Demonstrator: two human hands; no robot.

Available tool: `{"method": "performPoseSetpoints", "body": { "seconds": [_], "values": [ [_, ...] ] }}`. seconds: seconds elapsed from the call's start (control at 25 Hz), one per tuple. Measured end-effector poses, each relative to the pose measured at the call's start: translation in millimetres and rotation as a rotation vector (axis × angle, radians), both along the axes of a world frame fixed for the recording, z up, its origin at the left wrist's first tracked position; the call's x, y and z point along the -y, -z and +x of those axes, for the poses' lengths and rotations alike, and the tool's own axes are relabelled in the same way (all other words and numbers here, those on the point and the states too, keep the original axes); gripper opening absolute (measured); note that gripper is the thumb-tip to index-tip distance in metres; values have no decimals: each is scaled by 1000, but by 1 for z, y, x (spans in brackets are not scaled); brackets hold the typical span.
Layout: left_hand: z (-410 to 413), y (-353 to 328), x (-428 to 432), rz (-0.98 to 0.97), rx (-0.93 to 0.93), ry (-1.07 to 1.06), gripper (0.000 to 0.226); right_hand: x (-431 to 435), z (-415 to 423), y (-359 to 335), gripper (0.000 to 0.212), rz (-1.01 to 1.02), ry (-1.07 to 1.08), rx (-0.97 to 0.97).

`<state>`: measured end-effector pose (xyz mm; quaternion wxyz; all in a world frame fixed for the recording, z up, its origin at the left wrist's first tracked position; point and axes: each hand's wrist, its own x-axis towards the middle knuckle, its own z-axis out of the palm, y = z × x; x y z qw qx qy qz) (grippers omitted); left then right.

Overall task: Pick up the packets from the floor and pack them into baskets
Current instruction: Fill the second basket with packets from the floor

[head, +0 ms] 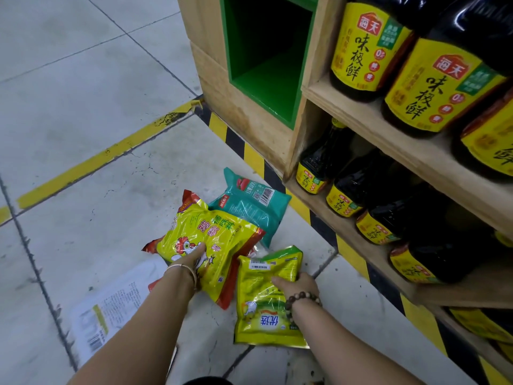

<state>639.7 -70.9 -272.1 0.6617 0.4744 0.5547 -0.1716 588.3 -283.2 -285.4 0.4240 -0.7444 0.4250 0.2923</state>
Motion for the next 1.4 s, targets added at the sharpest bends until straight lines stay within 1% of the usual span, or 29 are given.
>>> {"method": "performPoseSetpoints", "body": {
  "seconds": [0.08,0.12,0.2,0.24,0.32,0.36,0.4,0.48,0.52,0.6,0.68,0.8,0.92,0.96,1.04,1.08,1.16,1.24,1.32,1.36,1.4],
  "values": [
    [3,-4,2,-46,65,-33,52,0,0,-2,64,-13,11,87],
    [3,1,0,-32,119,-62,55,1,-1,-5,61,-18,27,133],
    [-2,-3,-4,28,184,-64,71,3,-3,-16,54,-22,58,224],
    [-3,-5,-7,52,207,-61,69,4,-4,-24,48,-20,60,271],
    [-4,-15,-13,111,277,-48,47,9,-8,-39,34,-6,55,357],
    [-5,-20,-15,161,294,-17,45,12,-12,-45,31,-5,55,399],
    [-8,-27,-16,189,307,14,41,15,-17,-52,31,-11,55,440],
    [-14,-45,-15,222,373,58,21,23,-25,-64,35,-41,40,510],
    [-18,-56,-12,240,416,84,16,28,-29,-71,35,-47,42,547],
    [-26,-73,-4,243,467,128,15,39,-35,-84,33,-50,83,613],
    [-32,-89,4,263,516,191,15,50,-39,-100,33,-64,165,664],
    [-38,-110,22,287,585,309,17,70,-47,-126,27,-88,291,746],
    [-46,-126,40,285,641,462,18,94,-60,-152,33,-139,385,793],
    [-51,-132,47,288,653,515,23,102,-66,-159,36,-153,415,809],
    [-58,-140,62,281,691,617,42,117,-85,-179,36,-198,462,834],
    [-62,-145,71,276,715,642,46,125,-95,-188,34,-219,474,842],
    [-73,-160,94,266,764,703,38,140,-120,-210,28,-267,508,858],
    [-91,-182,123,237,820,771,34,155,-151,-234,23,-339,542,892],
    [-108,-197,148,156,867,857,30,171,-185,-254,23,-408,594,899],
    [-113,-200,159,104,876,891,32,178,-202,-264,22,-440,635,904],
    [-120,-206,172,64,898,932,44,187,-219,-275,21,-472,668,917]
  ]
}}
